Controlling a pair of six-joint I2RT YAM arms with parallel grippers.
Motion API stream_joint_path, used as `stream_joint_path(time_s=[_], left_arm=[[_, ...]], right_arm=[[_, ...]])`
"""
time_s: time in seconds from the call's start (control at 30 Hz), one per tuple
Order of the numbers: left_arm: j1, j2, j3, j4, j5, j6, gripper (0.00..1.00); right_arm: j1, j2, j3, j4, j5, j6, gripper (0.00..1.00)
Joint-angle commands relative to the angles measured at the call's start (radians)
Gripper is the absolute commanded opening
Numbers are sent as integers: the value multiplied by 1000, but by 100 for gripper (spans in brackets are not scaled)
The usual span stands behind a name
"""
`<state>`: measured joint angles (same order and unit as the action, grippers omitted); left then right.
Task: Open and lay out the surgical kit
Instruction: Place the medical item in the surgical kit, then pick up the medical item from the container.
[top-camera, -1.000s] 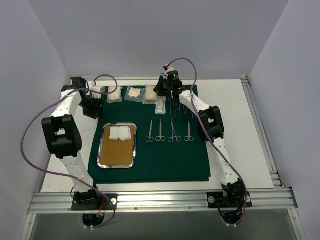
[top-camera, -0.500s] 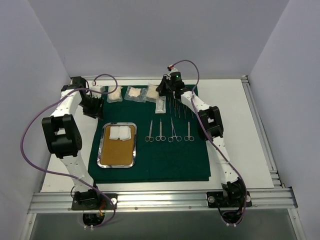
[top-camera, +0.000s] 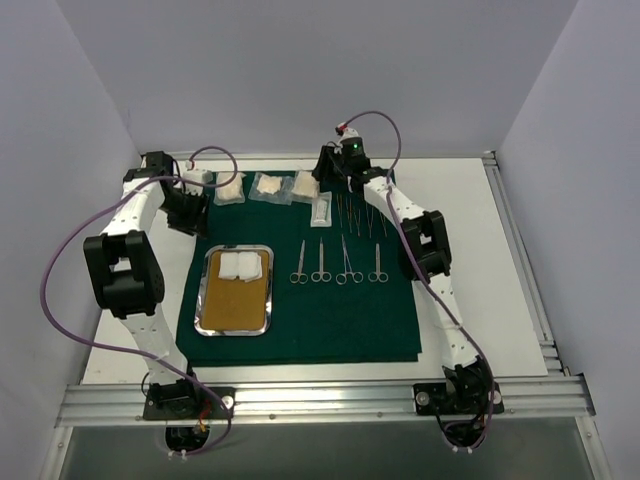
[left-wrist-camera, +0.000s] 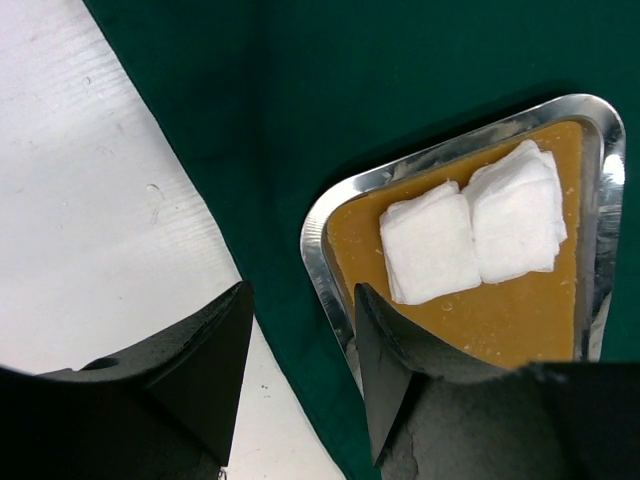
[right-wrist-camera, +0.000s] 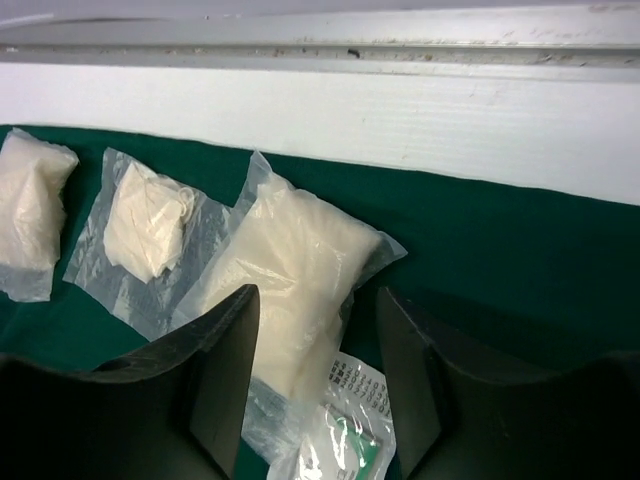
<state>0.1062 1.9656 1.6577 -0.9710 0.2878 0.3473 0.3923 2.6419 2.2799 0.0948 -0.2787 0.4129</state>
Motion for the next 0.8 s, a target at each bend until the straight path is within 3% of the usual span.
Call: stream_joint_path(time_s=[0.0, 0.07, 0.23, 0.33, 0.5, 0.77], left_arm=[[-20, -102, 4, -17, 50, -5, 54], [-23, -151, -18, -21, 66, -4, 54], [-30, -261, -134, -31, 94, 7, 52], [-65, -290, -212, -32, 64, 30, 49], [-92, -281, -295, 8, 27, 32, 42], [-96, -231, -332, 80, 37, -8, 42]], right_arm=[[20, -193, -31, -23, 122, -48, 48], [63, -258, -97, -24, 256, -60, 48], [218, -551, -523, 71, 509, -16, 47], [328, -643, -696, 144, 461, 73, 37], [468, -620, -746, 112, 354, 179, 23], [536, -545, -783, 141, 296, 262, 33]])
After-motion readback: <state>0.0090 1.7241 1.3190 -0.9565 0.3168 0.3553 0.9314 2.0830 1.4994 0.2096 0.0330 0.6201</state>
